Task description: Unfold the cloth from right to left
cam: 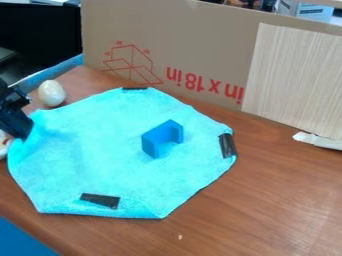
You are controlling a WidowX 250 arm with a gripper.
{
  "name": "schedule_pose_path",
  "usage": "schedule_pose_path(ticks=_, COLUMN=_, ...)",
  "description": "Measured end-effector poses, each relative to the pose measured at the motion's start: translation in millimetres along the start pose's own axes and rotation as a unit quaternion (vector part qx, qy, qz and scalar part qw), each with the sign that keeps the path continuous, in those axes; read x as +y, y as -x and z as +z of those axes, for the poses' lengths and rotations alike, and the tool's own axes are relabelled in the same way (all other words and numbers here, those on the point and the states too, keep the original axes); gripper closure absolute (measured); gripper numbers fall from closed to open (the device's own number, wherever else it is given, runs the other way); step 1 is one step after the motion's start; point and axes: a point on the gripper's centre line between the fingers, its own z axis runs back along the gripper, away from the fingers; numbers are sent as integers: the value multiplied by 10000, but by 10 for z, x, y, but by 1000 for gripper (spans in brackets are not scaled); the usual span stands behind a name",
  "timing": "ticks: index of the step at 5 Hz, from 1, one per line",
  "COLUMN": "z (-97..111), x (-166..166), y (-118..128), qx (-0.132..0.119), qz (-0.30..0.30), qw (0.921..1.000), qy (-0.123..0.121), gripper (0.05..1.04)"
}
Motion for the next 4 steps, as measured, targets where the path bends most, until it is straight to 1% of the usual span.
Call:
schedule_pose_path(ticks=1, z=91, x=-55, y=27, qx=-471, qz=-251, qw=9980, qy=-340, gripper=857)
schedule_pose_path(ticks=2, z=104, x=-160, y=46, qx=-497, qz=-472, qw=9966, qy=-460, gripper=604)
schedule_pose_path(ticks=3, z=41, x=-307, y=57, qx=-391, qz=-701, qw=9937, qy=-777, gripper=293)
schedule_pose_path(ticks=4, z=-8, x=-453, y=37, qx=-301, qz=-832, qw=9901, qy=-1087, gripper=83)
